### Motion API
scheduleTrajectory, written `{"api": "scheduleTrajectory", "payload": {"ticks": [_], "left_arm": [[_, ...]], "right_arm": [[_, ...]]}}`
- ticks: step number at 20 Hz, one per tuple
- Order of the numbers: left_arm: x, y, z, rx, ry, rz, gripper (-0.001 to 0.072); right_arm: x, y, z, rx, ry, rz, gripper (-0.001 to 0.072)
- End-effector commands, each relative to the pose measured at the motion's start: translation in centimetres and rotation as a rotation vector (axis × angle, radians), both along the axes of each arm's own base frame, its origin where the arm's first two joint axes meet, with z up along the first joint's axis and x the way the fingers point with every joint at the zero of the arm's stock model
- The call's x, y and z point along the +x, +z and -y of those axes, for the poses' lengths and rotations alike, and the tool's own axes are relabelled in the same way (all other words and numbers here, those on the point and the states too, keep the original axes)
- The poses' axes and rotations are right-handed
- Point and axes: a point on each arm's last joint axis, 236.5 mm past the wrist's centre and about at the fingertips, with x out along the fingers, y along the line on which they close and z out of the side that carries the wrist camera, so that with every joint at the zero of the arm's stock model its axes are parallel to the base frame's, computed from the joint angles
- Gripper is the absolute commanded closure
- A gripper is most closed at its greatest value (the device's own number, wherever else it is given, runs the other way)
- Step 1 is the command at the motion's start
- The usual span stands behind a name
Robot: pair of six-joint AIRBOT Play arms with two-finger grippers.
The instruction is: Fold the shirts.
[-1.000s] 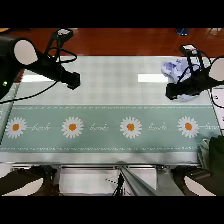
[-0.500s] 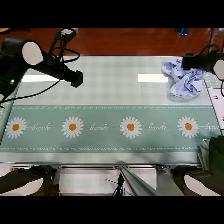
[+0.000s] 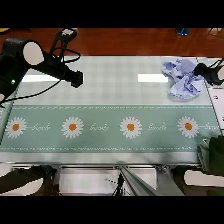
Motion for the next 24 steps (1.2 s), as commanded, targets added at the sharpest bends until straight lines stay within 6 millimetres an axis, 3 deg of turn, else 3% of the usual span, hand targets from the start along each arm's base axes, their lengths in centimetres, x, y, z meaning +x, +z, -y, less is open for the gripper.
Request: {"api": "scheduleTrajectory", "payload": {"ticks": [1, 5, 9, 10, 12, 14, 16, 18, 21, 24], "left_arm": [[-0.2, -0.1, 0.0, 0.003, 0.0, -0.011, -0.0002], [-0.2, -0.1, 0.0, 0.003, 0.0, -0.011, -0.0002], [-0.2, -0.1, 0.0, 0.003, 0.0, -0.011, -0.0002], [-0.2, -0.1, 0.0, 0.003, 0.0, -0.011, -0.0002], [-0.2, -0.1, 0.0, 0.003, 0.0, -0.011, -0.0002], [-0.2, -0.1, 0.0, 0.003, 0.0, -0.011, -0.0002], [-0.2, -0.1, -0.1, 0.003, 0.0, -0.01, -0.0001], [-0.2, 0.2, -0.1, 0.001, -0.001, -0.004, -0.0001], [-0.3, 2.6, 0.0, -0.008, -0.004, 0.021, -0.0001], [-0.4, 7.4, -0.1, -0.023, -0.01, 0.067, -0.0001]], "right_arm": [[1.4, -4.5, 0.1, 0.104, -0.042, 0.013, 0.0118], [2.6, -7.2, -0.2, 0.123, -0.046, 0.03, 0.0118], [2.4, -10.1, -0.2, 0.131, -0.047, -0.012, 0.012], [2.2, -10.7, -0.3, 0.135, -0.047, -0.025, 0.0152], [2.1, -11.1, -0.3, 0.137, -0.047, -0.036, 0.0387], [2.2, -10.3, -0.3, 0.137, -0.048, -0.022, 0.0682], [2.8, -7.0, -0.1, 0.086, -0.005, 0.03, 0.0691], [3.4, -1.8, 0.0, -0.016, 0.079, 0.097, 0.0692], [2.8, 9.9, -0.3, -0.149, 0.154, 0.248, 0.0694], [-0.1, 23.1, -3.6, -0.259, 0.248, 0.457, 0.0694]]}}
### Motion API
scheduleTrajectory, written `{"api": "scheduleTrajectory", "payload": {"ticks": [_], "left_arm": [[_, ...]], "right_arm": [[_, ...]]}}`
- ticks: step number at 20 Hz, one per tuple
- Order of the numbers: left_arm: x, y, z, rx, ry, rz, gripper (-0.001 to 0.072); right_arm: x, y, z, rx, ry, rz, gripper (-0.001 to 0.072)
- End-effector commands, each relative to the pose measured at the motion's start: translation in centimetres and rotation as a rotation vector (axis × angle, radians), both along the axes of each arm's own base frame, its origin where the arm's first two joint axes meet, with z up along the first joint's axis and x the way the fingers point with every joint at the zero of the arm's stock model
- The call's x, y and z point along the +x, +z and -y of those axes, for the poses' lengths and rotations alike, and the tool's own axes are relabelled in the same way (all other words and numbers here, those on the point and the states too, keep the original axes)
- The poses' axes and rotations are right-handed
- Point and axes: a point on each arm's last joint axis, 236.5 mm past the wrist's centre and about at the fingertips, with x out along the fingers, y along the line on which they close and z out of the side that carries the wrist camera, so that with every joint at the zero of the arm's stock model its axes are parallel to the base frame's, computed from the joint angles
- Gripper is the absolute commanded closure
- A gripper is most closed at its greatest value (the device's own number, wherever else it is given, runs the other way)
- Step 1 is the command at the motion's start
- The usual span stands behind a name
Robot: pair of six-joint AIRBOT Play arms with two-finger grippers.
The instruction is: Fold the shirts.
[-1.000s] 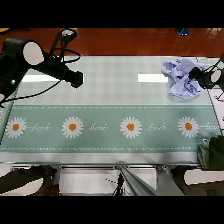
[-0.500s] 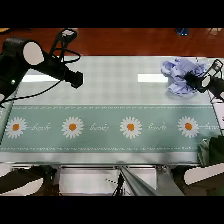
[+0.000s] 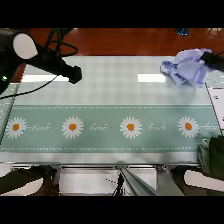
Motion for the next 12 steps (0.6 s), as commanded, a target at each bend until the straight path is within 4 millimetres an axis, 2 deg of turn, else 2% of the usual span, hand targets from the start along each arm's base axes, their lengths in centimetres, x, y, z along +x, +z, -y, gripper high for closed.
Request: {"api": "scheduleTrajectory", "payload": {"ticks": [1, 2, 4, 7, 9, 10, 12], "left_arm": [[-0.6, 5.2, -0.2, -0.014, -0.008, 0.045, -0.0001], [-0.9, 7.3, -0.2, -0.025, -0.011, 0.068, -0.0001], [-2.3, 11.5, 0.0, -0.063, -0.029, 0.112, -0.0001], [-5.1, 18.0, 0.0, -0.146, -0.048, 0.218, -0.0001], [-7.2, 21.4, -0.7, -0.183, -0.041, 0.301, -0.0001], [-8.4, 22.7, -1.2, -0.195, -0.042, 0.334, -0.0001], [-10.5, 24.7, -2.0, -0.215, -0.044, 0.392, -0.0001]], "right_arm": [[-4.2, 14.5, -4.1, -0.154, 0.12, 0.229, 0.0694], [-6.0, 18.4, -6.2, -0.184, 0.158, 0.303, 0.0694], [-10.0, 24.7, -10.6, -0.211, 0.237, 0.425, 0.0694], [-16.3, 31.9, -16.1, -0.217, 0.354, 0.586, 0.0693], [-20.2, 35.3, -18.7, -0.197, 0.423, 0.661, 0.0693], [-21.6, 36.1, -19.5, -0.179, 0.449, 0.674, 0.0693], [-23.0, 36.1, -20.5, -0.17, 0.494, 0.643, 0.0694]]}}
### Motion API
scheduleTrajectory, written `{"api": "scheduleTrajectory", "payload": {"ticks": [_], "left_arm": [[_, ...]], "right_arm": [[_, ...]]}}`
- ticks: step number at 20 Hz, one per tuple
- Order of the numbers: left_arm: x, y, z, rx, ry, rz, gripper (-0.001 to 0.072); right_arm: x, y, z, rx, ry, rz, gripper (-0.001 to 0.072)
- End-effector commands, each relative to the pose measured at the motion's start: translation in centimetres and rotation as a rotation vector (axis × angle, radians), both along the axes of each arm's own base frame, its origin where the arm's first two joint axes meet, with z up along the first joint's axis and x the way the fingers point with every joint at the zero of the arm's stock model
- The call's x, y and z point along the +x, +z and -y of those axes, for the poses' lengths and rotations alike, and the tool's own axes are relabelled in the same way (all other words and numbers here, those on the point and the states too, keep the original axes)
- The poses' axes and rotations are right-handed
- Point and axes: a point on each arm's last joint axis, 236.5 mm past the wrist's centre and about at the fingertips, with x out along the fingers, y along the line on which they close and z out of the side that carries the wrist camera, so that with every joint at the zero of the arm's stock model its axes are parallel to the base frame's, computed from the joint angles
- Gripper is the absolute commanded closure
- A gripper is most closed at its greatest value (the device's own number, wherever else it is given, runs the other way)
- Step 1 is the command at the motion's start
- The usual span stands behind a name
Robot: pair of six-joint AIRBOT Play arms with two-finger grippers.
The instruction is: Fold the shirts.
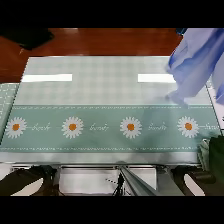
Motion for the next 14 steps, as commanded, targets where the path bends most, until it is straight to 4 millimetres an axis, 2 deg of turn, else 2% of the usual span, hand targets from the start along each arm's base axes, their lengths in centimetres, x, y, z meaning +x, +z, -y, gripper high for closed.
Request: {"api": "scheduleTrajectory", "payload": {"ticks": [1, 4, 6, 7, 11, 14], "left_arm": [[-4.0, 4.3, -1.2, -0.049, -0.004, 0.104, -0.0001], [-5.5, 5.1, -1.8, -0.063, 0.0, 0.123, -0.0001], [-5.9, 4.0, -1.9, -0.054, 0.008, 0.072, -0.0001], [-5.9, 3.1, -2.0, -0.04, 0.007, 0.041, -0.0001], [-5.6, -1.4, -1.9, 0.018, 0.005, -0.099, 0.0], [-5.3, -3.9, -2.2, 0.054, 0.018, -0.165, 0.0001]], "right_arm": [[-4.2, 0.9, -2.4, -0.014, 0.09, -0.037, 0.0693], [-3.0, -3.4, -2.9, -0.045, 0.108, -0.205, 0.0693], [-1.6, -7.6, -4.2, -0.06, 0.159, -0.37, 0.0693], [-1.0, -9.9, -5.6, -0.063, 0.219, -0.457, 0.0694], [0.9, -16.0, -13.4, -0.065, 0.474, -0.663, 0.0693], [1.5, -21.8, -20.9, -0.169, 0.614, -0.781, 0.0693]]}}
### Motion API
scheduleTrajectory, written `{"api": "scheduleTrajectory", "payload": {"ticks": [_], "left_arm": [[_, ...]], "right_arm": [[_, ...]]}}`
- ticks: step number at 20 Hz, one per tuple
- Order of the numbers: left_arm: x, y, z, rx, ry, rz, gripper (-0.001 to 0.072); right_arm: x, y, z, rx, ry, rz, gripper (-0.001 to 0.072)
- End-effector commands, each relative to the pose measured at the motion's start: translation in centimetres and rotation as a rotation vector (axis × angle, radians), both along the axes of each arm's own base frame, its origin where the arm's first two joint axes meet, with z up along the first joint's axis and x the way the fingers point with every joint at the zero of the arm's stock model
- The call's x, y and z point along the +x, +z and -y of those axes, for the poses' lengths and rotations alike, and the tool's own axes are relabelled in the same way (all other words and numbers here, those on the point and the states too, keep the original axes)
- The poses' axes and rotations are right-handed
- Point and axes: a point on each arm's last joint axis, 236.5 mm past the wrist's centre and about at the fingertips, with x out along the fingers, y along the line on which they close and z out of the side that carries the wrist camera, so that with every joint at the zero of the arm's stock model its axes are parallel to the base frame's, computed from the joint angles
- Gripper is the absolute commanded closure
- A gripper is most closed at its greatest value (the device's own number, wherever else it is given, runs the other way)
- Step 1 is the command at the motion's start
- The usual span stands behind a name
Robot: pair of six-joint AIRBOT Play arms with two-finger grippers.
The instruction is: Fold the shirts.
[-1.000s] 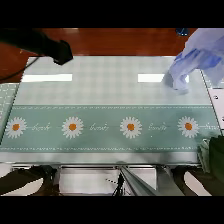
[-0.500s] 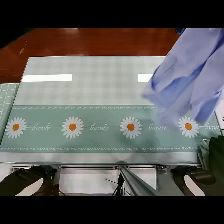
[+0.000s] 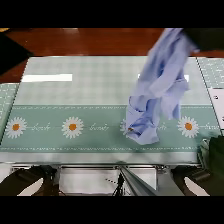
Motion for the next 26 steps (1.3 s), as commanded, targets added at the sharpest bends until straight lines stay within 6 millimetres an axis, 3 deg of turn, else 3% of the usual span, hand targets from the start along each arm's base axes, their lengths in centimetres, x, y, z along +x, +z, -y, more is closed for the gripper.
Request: {"api": "scheduleTrajectory", "payload": {"ticks": [1, 3, 5, 6, 8, 9, 10, 12, 14, 16, 18, 21, 23, 26], "left_arm": [[0.2, -3.1, -0.7, 0.054, 0.022, -0.086, 0.0001], [0.5, -4.3, -1.3, 0.084, 0.042, -0.113, 0.0001], [0.6, -6.2, -1.3, 0.104, 0.042, -0.161, 0.0001], [0.7, -7.3, -1.2, 0.113, 0.042, -0.186, 0.0001], [1.1, -9.8, -1.1, 0.13, 0.042, -0.235, 0.0001], [1.4, -11.3, -0.9, 0.137, 0.043, -0.256, 0.0001], [1.7, -12.9, -0.8, 0.141, 0.044, -0.277, 0.0001], [2.1, -16.5, -0.2, 0.143, 0.04, -0.326, 0.0], [1.8, -20.7, 0.4, 0.133, 0.032, -0.39, 0.0001], [1.4, -24.8, 1.6, 0.09, 0.026, -0.443, 0.0], [0.9, -28.4, 2.8, 0.031, 0.034, -0.484, 0.0], [0.7, -32.2, 2.5, 0.016, 0.068, -0.534, 0.0001], [1.1, -33.2, 1.9, -0.023, 0.085, -0.582, 0.0008], [2.7, -33.8, 1.7, -0.223, 0.133, -0.669, 0.0009]], "right_arm": [[-0.1, -7.0, -8.7, -0.066, 0.202, -0.152, 0.0692], [1.3, -10.5, -12.5, -0.095, 0.239, -0.167, 0.0691], [3.2, -13.5, -14.3, -0.107, 0.234, -0.181, 0.0688], [4.0, -14.7, -14.6, -0.107, 0.223, -0.192, 0.0621], [5.5, -15.4, -13.8, -0.126, 0.191, -0.176, 0.0265], [6.3, -14.9, -12.7, -0.136, 0.166, -0.158, 0.0212], [7.1, -14.0, -11.0, -0.156, 0.135, -0.137, 0.0212], [8.7, -11.5, -5.5, -0.228, 0.036, -0.075, 0.0212], [9.6, -9.6, 3.0, -0.368, -0.122, -0.039, 0.0212], [8.6, -10.1, 11.5, -0.471, -0.272, -0.137, 0.0213], [6.9, -12.2, 17.8, -0.463, -0.374, -0.298, 0.0213], [5.7, -14.6, 21.4, -0.218, -0.435, -0.431, 0.0213], [4.7, -16.4, 22.9, -0.115, -0.449, -0.501, 0.0213], [3.5, -19.4, 23.8, -0.03, -0.449, -0.569, 0.0213]]}}
